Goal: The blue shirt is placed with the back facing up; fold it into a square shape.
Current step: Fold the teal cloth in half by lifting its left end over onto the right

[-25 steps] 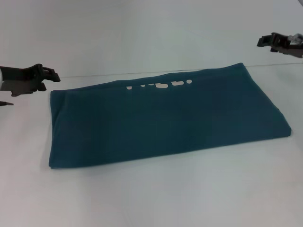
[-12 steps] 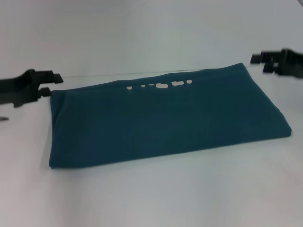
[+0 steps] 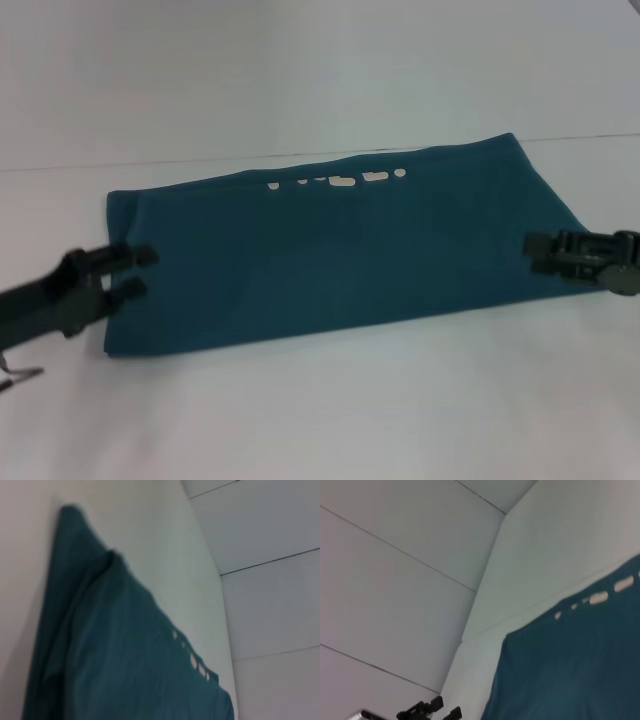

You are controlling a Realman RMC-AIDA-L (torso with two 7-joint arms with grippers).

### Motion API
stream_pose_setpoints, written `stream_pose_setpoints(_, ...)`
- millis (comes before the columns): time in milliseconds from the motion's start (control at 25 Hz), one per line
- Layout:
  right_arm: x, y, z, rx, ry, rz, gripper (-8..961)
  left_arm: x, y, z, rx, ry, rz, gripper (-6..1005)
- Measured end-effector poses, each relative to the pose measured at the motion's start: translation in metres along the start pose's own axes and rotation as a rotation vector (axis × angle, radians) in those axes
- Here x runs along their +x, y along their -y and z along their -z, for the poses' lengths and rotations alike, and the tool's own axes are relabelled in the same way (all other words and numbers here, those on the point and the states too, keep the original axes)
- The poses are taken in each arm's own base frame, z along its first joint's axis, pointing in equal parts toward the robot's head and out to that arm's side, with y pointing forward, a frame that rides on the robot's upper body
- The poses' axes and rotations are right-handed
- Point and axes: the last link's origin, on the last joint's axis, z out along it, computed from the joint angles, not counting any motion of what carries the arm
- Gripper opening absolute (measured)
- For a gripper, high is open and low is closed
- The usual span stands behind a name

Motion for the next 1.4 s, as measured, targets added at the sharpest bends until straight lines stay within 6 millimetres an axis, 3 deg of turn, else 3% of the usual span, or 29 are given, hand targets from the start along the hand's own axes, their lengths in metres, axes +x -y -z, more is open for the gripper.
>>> stream_pose_setpoints(320,-0.002,0.0,-0.006,0.004,-0.007,0.017,671,-0.015,0.026,-0.009,0.068,-0.02,0.075,587)
stream_pose_setpoints(760,0.001,0.002,-0.009,0.004,-0.007,0.009,669,-0.022,0.051,0.0,0.142,-0.069,0.117,599)
stream_pose_setpoints(920,0.002,0.002,-0.008,0.002,-0.002,0.002,670,-0.018,0.045,0.004,0.11,-0.069,0.1,603)
stream_pose_setpoints(1120,0.002,0.003,-0.009,0.009,-0.006,0.013,671,0.002,0.026,0.011,0.056,-0.096,0.034,608)
stream_pose_setpoints(1400,0.0,0.01,-0.014,0.074,-0.029,0.051,669,0.028,0.011,-0.024,0.132,-0.084,-0.116,615)
